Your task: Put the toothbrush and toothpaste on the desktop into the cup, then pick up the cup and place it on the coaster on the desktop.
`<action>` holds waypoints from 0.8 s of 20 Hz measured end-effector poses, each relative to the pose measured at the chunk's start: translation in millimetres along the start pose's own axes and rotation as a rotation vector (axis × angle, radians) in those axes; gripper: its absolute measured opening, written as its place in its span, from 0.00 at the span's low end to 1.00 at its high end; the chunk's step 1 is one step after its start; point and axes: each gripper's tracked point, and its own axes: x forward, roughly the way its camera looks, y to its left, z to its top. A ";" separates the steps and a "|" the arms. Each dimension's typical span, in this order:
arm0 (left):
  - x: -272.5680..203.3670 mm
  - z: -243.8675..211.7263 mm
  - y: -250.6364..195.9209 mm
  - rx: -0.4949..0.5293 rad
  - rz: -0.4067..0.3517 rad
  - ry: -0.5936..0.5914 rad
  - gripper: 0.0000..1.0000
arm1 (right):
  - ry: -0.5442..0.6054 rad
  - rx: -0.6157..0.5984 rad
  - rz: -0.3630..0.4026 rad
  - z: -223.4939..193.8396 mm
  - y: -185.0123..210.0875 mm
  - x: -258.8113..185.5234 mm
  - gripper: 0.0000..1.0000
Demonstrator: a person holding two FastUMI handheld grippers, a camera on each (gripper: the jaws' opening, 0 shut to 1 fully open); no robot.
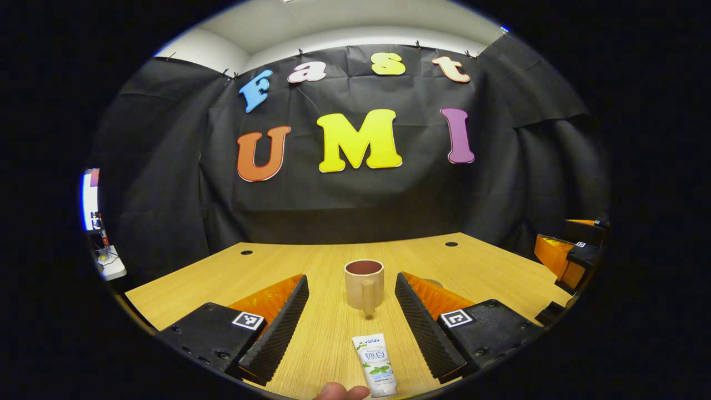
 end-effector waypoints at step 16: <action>-9.0 -111.4 -39.7 -0.073 -0.116 0.491 1.00 | 0.188 0.049 0.005 -67.2 -16.1 0.9 0.95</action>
